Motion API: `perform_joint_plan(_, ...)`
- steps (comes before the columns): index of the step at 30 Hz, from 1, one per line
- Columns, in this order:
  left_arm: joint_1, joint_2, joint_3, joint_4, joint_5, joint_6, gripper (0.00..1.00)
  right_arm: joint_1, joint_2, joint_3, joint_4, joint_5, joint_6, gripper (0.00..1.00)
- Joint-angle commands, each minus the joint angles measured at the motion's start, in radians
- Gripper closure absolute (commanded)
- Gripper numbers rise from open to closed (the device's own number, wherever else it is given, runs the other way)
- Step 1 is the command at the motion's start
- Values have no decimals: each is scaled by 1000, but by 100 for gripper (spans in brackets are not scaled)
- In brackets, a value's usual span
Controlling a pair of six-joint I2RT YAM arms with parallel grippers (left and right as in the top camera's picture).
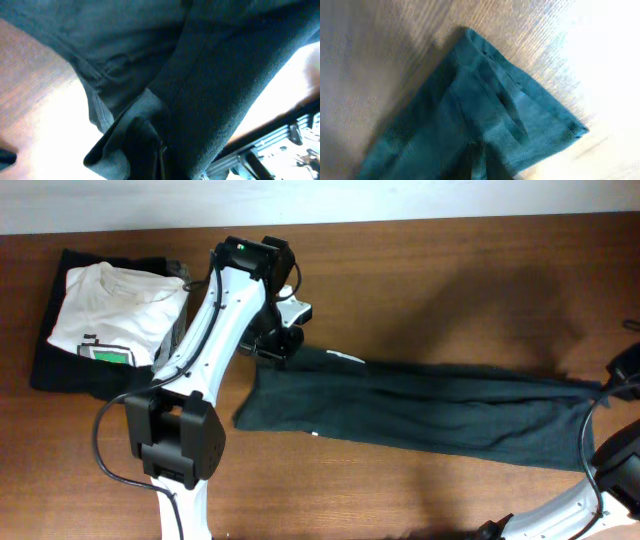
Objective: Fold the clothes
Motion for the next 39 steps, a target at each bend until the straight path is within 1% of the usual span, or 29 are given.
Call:
perform_joint_plan(1, 0, -9, -14, 31, -37, -9, 69, -4, -21, 11, -14, 57, 6, 52)
perform_joint_plan(3, 0, -9, -14, 34, -136, -9, 59, -4, -21, 11, -5, 75, 8, 51)
perform_joint_plan(6, 4, -9, -14, 47, -190, -10, 52, -4, -21, 11, 10, 42, 7, 49)
perform_joint_plan(7, 12, -9, -14, 61, -193, -10, 49, -3, -21, 11, 19, -24, 5, 49)
perform_joint_plan(8, 37, -9, -14, 103, -192, -49, 43, 0, -21, 11, 35, -126, -57, 49)
perform_joint_plan(10, 72, -8, -23, 160, -155, -73, 41, 12, -21, 11, 51, -255, -150, 49)
perform_joint_plan(11, 95, -8, -41, 197, -101, -73, 41, 24, -21, 11, 56, -274, -160, 49)
perform_joint_plan(14, 136, -7, -116, 271, -14, -73, 41, 55, -21, 11, 62, -266, -163, 47)
perform_joint_plan(17, 156, -7, -232, 411, 47, -72, 41, 78, -21, 10, 71, -262, -163, 46)
perform_joint_plan(19, 156, -7, -315, 534, 53, -72, 43, 84, -21, 10, 79, -262, -163, 46)
perform_joint_plan(21, 156, -7, -371, 623, 56, -72, 57, 84, -21, 10, 82, -247, -162, 46)
perform_joint_plan(22, 156, -7, -399, 665, 52, -72, 69, 84, -21, 10, 85, -222, -154, 46)
perform_joint_plan(23, 157, -7, -419, 692, 50, -72, 78, 84, -21, 10, 85, -196, -151, 46)
perform_joint_plan(24, 160, -6, -439, 717, 26, -72, 96, 84, -21, 10, 87, -178, -151, 46)
perform_joint_plan(25, 165, -6, -448, 724, -18, -73, 100, 84, -21, 10, 93, -175, -151, 46)
perform_joint_plan(26, 174, -6, -449, 724, -58, -73, 100, 84, -20, 10, 103, -168, -151, 46)
perform_joint_plan(28, 205, -6, -449, 723, -104, -72, 100, 82, -15, 9, 144, -117, -151, 39)
perform_joint_plan(31, 265, -6, -449, 723, -95, -73, 100, 82, 14, 5, 167, -40, -105, 38)
perform_joint_plan(32, 282, -6, -449, 722, -54, -72, 96, 82, 35, 2, 156, 7, -76, 37)
perform_joint_plan(33, 289, -6, -449, 721, -14, -72, 87, 82, 57, 1, 144, 38, -60, 37)
perform_joint_plan(36, 293, -6, -441, 711, 94, -72, 82, 82, 95, -3, 89, 42, -60, 38)
perform_joint_plan(37, 291, -8, -435, 706, 148, -60, 82, 82, 106, -5, 47, 45, -61, 42)
perform_joint_plan(38, 290, -11, -429, 703, 194, -44, 81, 82, 111, -8, 26, 54, -60, 49)
perform_joint_plan(39, 290, -13, -423, 700, 241, -26, 79, 82, 116, -15, 13, 57, -60, 54)
